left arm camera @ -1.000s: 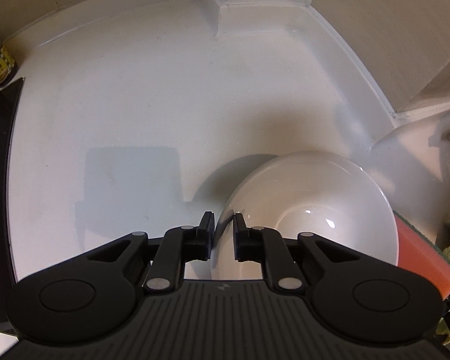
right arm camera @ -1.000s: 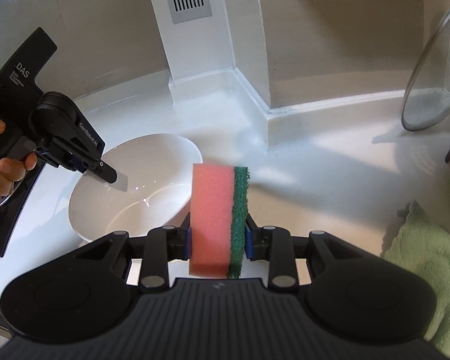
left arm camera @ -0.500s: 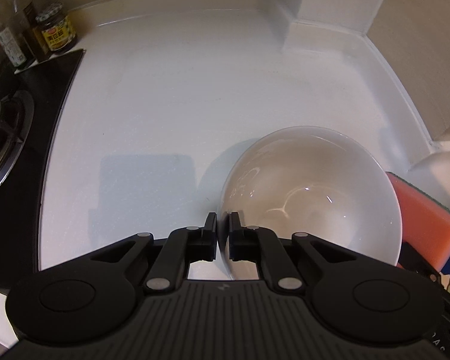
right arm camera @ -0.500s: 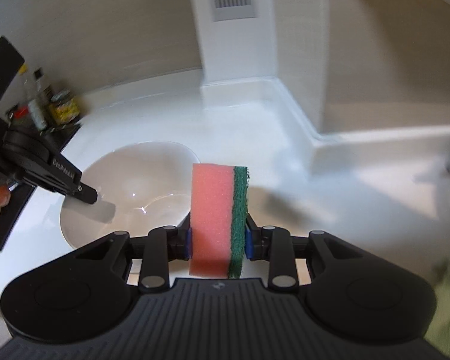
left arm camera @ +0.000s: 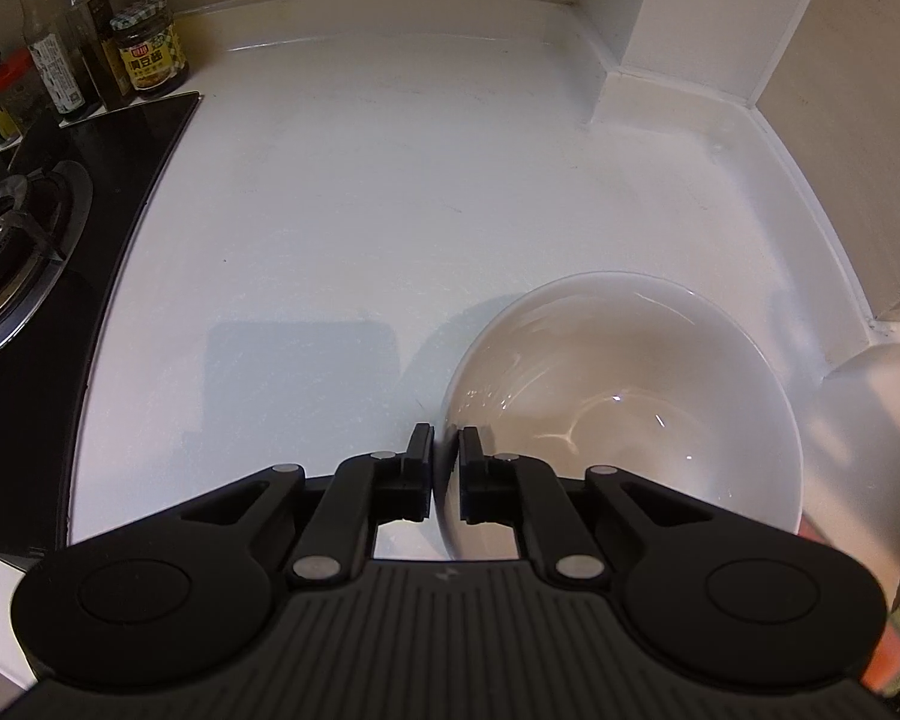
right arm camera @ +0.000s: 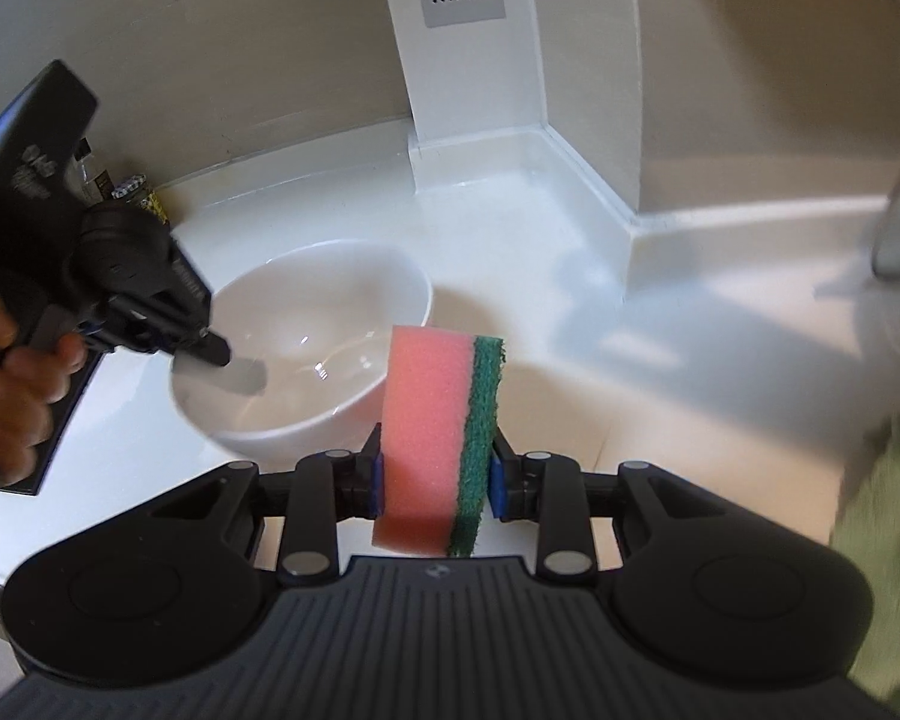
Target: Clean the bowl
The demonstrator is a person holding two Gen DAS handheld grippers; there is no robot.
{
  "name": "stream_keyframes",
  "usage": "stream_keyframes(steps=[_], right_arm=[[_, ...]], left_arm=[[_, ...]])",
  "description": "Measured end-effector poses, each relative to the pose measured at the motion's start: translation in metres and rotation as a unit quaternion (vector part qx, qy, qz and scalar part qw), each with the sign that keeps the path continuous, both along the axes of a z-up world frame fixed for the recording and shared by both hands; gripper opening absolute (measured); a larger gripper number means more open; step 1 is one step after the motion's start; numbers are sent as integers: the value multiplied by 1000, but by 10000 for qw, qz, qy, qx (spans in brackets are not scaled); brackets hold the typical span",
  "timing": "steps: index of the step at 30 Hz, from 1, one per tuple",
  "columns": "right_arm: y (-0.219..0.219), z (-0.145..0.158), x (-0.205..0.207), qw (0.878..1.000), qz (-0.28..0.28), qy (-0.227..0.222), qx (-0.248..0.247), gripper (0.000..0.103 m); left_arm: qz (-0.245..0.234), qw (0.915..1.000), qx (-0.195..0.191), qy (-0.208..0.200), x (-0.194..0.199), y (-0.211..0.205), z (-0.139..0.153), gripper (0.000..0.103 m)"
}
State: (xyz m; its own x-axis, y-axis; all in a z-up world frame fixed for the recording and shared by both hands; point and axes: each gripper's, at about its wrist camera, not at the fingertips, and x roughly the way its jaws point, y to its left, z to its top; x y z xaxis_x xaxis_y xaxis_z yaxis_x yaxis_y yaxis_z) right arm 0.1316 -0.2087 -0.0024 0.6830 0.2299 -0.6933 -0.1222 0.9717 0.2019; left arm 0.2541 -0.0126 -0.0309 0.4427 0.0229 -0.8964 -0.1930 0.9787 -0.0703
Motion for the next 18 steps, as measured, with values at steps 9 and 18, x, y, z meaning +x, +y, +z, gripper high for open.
stream_keyframes(steps=[9,18], right_arm=[[-1,2,-29,9937,-113,515,989,27],[-40,5,16,9980,-191,253,539,27]], left_arm=[[71,9999,86,-80,-10,-1,0,5],[341,9993,-154,-29,-24,-1,1,3]])
